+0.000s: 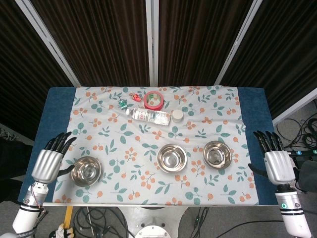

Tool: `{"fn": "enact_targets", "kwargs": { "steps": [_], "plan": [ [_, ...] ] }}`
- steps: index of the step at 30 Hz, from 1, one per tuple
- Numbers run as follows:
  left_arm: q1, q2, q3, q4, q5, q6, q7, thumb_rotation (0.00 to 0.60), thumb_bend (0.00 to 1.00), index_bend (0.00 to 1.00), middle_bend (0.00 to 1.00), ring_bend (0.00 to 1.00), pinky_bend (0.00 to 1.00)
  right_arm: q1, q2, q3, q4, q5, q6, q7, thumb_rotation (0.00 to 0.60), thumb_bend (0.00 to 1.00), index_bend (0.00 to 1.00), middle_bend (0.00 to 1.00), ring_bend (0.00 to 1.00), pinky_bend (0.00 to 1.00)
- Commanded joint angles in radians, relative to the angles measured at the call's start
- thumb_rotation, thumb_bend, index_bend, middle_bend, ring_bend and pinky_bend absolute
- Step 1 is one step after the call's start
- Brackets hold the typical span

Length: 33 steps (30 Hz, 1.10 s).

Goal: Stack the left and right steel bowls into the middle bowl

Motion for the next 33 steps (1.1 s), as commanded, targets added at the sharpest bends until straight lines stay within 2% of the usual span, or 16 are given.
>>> {"fn": "enact_targets", "kwargs": {
  "steps": [1,7,10,13,15,17,20,26,33],
  "plan": [
    [0.0,-0.001,0.001,0.003,0.001,-0.001,0.0,0.6,0.08,0.2,0.19,0.12,0.23,-0.001,0.001,0.001,0.0,0.001,0.002,0.001,0.6,0.08,0.07,0.09,0.0,0.0],
    [-0.002,0.0,0.002,0.001,0.003,-0.002,0.0,0.6,0.08,0.2,0.19,0.12,0.23,0.001,0.004,0.001,-0.003,0.003,-0.005,0.0,0.6,0.08,0.07,0.09,0.0,0.0],
    [-0.007,0.004,-0.001,-0.006,0.005,-0.007,0.004,0.6,0.08,0.2,0.19,0.12,0.23,0.002,0.004,0.002,-0.007,0.01,-0.01,-0.013,0.6,0.08,0.07,0.1,0.06,0.04],
    [-0.01,0.007,-0.002,-0.01,0.007,-0.008,0.004,0.6,0.08,0.2,0.19,0.12,0.23,0.005,-0.004,0.0,-0.005,0.013,-0.018,-0.035,0.6,0.08,0.11,0.17,0.3,0.31],
    [-0.009,0.008,0.001,-0.013,0.009,-0.01,0.003,0.6,0.08,0.2,0.19,0.12,0.23,0.009,-0.014,-0.007,0.002,0.021,-0.035,-0.054,0.6,0.08,0.21,0.23,0.51,0.53],
    [-0.008,0.008,0.005,-0.012,0.013,-0.009,0.002,0.6,0.08,0.2,0.19,0.12,0.23,0.014,-0.025,-0.021,0.012,0.036,-0.072,-0.083,0.6,0.09,0.29,0.28,0.65,0.67],
    [-0.007,0.007,0.006,-0.005,0.013,-0.008,-0.005,0.6,0.08,0.2,0.19,0.12,0.23,0.021,-0.042,-0.046,0.02,0.046,-0.12,-0.128,0.6,0.1,0.34,0.33,0.75,0.76],
    [-0.009,0.02,0.014,-0.009,0.012,-0.022,-0.02,0.6,0.08,0.2,0.19,0.12,0.23,0.045,-0.075,-0.074,0.009,0.051,-0.187,-0.219,0.6,0.15,0.38,0.37,0.83,0.81],
    [-0.001,0.022,0.016,0.001,0.013,-0.01,-0.043,0.6,0.08,0.2,0.19,0.12,0.23,0.094,-0.113,-0.062,0.024,0.073,-0.252,-0.317,0.6,0.16,0.38,0.37,0.85,0.82]
  ]
}}
